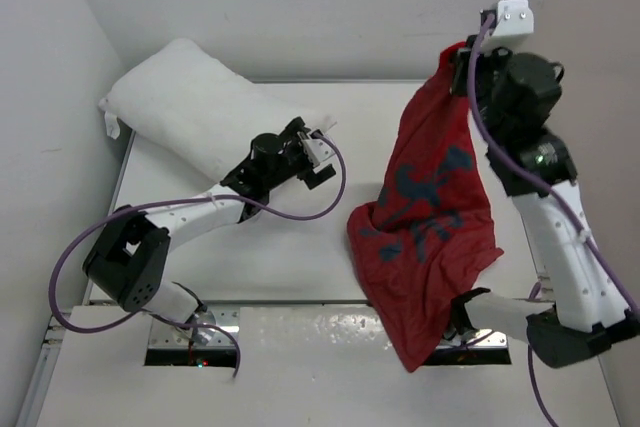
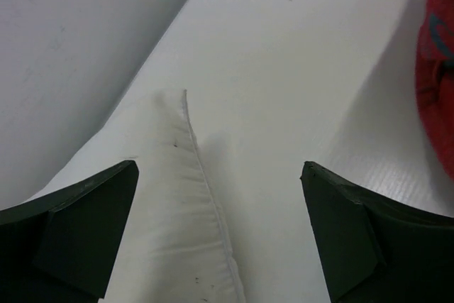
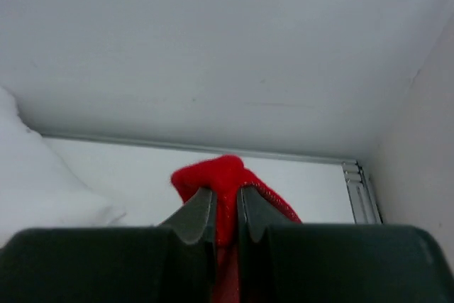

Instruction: Put the pillow into the pillowcase

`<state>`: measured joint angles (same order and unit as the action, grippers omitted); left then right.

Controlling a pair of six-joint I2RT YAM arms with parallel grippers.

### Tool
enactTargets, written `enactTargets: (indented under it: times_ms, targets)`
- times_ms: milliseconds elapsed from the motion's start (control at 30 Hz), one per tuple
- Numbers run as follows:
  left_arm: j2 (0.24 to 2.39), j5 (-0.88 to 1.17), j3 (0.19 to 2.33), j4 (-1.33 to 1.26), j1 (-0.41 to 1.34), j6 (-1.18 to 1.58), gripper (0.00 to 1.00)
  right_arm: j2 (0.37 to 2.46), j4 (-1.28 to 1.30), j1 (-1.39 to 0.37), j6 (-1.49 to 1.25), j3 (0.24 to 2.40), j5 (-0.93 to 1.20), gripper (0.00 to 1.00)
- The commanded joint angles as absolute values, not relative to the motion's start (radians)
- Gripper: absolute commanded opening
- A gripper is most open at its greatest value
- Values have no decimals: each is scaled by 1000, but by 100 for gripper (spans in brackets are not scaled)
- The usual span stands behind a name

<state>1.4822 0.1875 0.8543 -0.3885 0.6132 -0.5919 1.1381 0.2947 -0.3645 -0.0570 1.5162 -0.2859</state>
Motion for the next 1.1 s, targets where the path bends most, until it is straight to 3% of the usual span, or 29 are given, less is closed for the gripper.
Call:
enactTargets:
  times_ms: [0,200,367,400,533,733,967,1067]
  targets:
    - [1431,115,885,-478,600,-601,100,1221,264,-315,-54,1647,35,0]
    - [1393,171,948,-525,529,-485,100,1371,318,-293,-84,1603,526,0]
    - [1373,329,960,-453,502,-437,100,1379,181,-370,-155,1396,635,0]
    - [1371,351,959,-448,499,-427,99,1379,167,-379,-161,1376,641,0]
    - [1365,503,963,-471,469,-358,72,1379,126,-394,-205,1304,629,0]
    - [1353,758,951,-442,459,-403,79,1390,117,-403,-235,1289,595,0]
    - [1351,735,936,-449,463,-407,80,1387,161,-423,-210,1310,503,0]
    - [1348,700,930,-453,463,-402,78,1385,155,-403,-209,1325,619,0]
